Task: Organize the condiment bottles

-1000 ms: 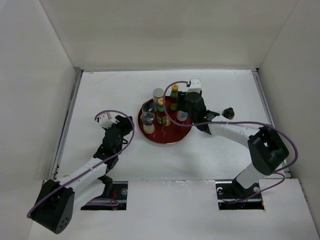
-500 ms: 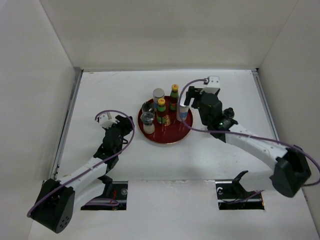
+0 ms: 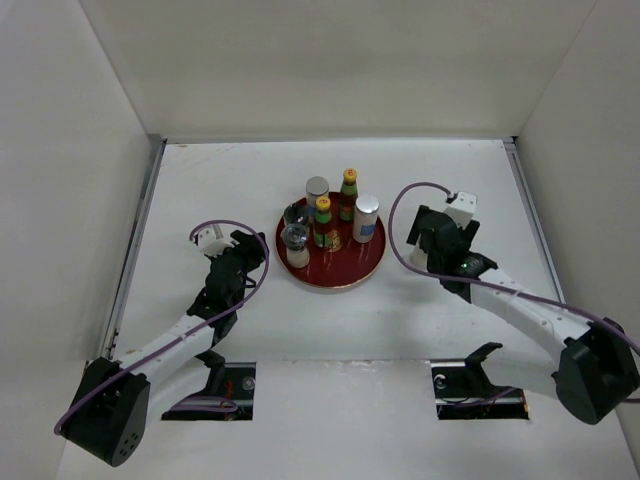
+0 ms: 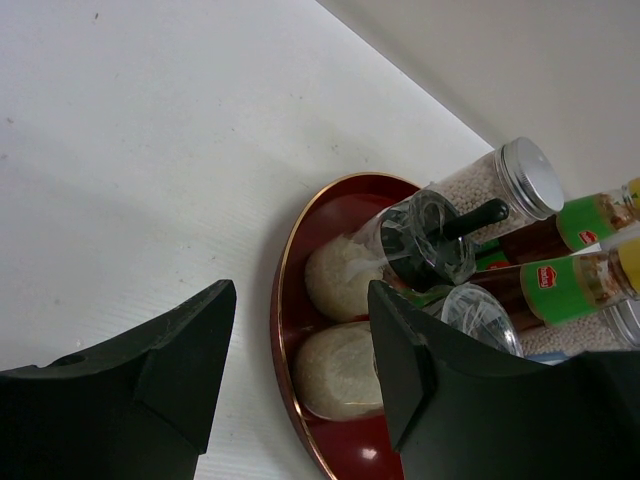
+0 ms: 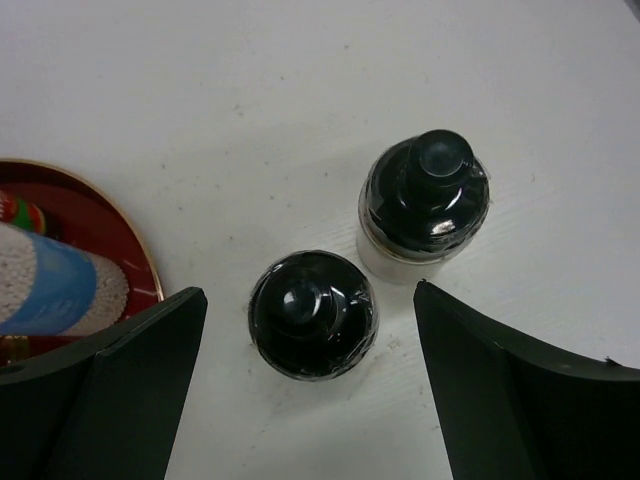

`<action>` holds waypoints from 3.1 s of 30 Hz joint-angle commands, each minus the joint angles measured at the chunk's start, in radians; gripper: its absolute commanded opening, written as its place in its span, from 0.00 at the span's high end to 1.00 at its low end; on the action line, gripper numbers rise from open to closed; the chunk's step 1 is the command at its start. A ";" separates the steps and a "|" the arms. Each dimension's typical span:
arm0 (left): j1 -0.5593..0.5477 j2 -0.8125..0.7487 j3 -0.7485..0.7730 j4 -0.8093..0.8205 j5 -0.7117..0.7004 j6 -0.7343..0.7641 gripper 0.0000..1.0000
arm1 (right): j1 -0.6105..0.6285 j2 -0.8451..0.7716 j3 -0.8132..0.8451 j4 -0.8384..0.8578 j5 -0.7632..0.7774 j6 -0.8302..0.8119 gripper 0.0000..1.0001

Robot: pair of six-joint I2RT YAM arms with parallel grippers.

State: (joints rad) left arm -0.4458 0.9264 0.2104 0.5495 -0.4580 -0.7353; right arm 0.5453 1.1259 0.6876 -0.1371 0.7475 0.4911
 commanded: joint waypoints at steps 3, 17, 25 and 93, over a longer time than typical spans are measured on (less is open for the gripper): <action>-0.001 -0.014 -0.005 0.056 0.005 -0.004 0.46 | -0.034 0.078 0.023 0.048 -0.076 0.041 0.10; 0.008 0.003 -0.005 0.056 0.018 -0.010 0.46 | -0.009 0.091 0.061 0.061 -0.033 -0.012 0.48; 0.000 0.019 0.001 0.067 0.012 -0.010 0.46 | 0.253 0.124 0.211 0.062 -0.118 -0.042 0.51; 0.008 -0.005 -0.009 0.063 0.021 -0.018 0.46 | -0.089 0.125 0.082 0.140 0.016 -0.080 0.49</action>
State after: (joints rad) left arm -0.4454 0.9424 0.2100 0.5652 -0.4366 -0.7486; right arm 0.3588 1.3739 0.7616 -0.0284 0.7280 0.4366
